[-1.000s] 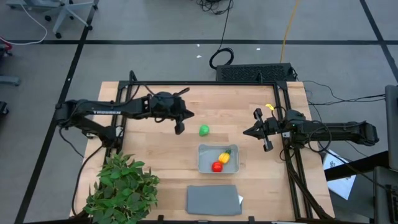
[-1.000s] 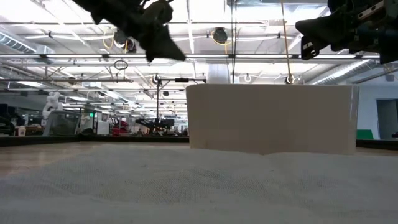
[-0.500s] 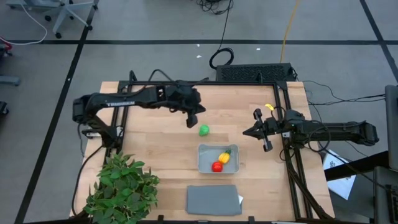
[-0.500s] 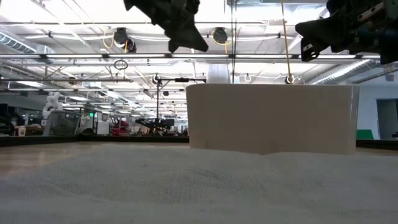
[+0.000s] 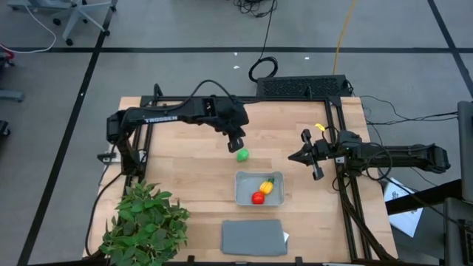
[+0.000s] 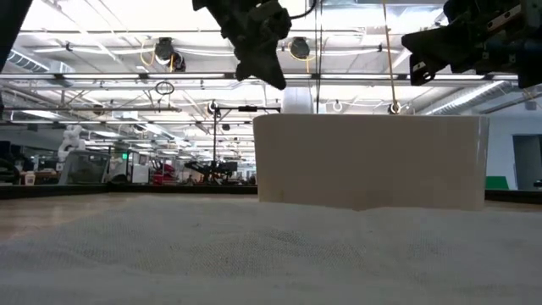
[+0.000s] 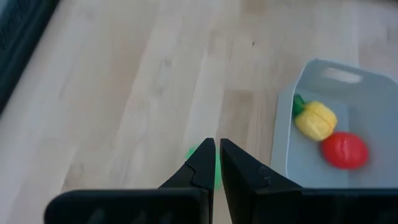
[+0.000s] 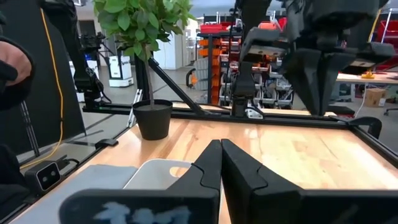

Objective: Pick and placing Produce into tupperware
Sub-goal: Put the green pear into the gray bin

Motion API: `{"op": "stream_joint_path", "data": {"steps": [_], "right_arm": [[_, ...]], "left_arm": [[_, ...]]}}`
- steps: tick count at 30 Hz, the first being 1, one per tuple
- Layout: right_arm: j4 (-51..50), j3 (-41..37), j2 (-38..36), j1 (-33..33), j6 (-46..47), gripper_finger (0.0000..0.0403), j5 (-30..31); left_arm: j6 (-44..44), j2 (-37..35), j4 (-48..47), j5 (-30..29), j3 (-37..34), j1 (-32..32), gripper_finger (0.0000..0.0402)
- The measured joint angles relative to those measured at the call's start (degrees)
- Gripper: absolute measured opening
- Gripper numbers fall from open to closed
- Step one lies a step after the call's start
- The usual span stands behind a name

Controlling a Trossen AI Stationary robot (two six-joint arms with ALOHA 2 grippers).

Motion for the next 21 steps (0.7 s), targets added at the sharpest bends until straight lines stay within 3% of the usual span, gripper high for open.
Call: {"op": "stream_joint_path", "data": {"steps": [13,21], "right_arm": [[0.12,0.0,0.0,0.0,-0.05,0.0,0.0],[-0.21,0.0,0.0,0.0,-0.17,0.0,0.0]], "left_arm": [[-0.21,1.0,-4.01,0.22,2.24,-0.45,0.0026],[12.06,1.0,-4.71,0.48,2.22,-0.96,0.0026]]}}
